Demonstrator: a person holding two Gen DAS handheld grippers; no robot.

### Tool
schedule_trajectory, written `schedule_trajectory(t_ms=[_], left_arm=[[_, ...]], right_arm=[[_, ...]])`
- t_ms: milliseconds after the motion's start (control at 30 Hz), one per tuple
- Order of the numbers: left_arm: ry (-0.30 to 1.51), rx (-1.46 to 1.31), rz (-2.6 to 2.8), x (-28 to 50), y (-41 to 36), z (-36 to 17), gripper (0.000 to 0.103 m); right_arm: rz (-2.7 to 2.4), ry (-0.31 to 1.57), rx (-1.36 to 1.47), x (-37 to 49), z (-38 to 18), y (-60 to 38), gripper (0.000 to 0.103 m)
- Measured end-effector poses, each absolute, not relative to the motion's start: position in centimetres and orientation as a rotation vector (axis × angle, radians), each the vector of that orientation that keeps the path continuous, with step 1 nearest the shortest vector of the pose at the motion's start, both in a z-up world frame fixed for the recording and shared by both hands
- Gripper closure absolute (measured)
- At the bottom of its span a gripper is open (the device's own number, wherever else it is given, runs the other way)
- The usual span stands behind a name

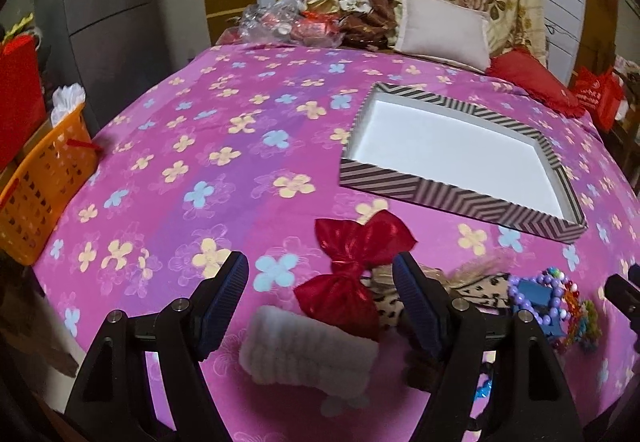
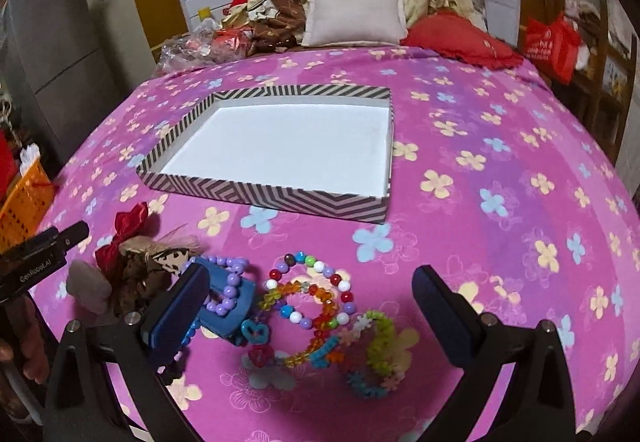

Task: Organize jewelry
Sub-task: 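Move both tools toward the bows and scrunchies beside the striped tray, then position the left gripper over the red satin bow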

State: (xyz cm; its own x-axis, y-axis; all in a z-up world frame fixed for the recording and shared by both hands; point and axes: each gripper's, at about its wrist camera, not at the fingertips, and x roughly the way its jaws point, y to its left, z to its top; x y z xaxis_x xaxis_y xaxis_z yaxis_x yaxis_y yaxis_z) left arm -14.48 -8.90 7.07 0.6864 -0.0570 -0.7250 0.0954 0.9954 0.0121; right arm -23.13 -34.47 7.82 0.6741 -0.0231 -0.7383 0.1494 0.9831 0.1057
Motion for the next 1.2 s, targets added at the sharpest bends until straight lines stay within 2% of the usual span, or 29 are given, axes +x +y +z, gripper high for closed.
schedule_trajectory(t_ms=[1200], left_arm=[[0.859, 0.037, -0.139, -16.4, -10.8, 6.4, 0.033]], right_arm=[[-0.102, 0.829, 0.145, -24.1, 7.5, -32.4, 0.001]])
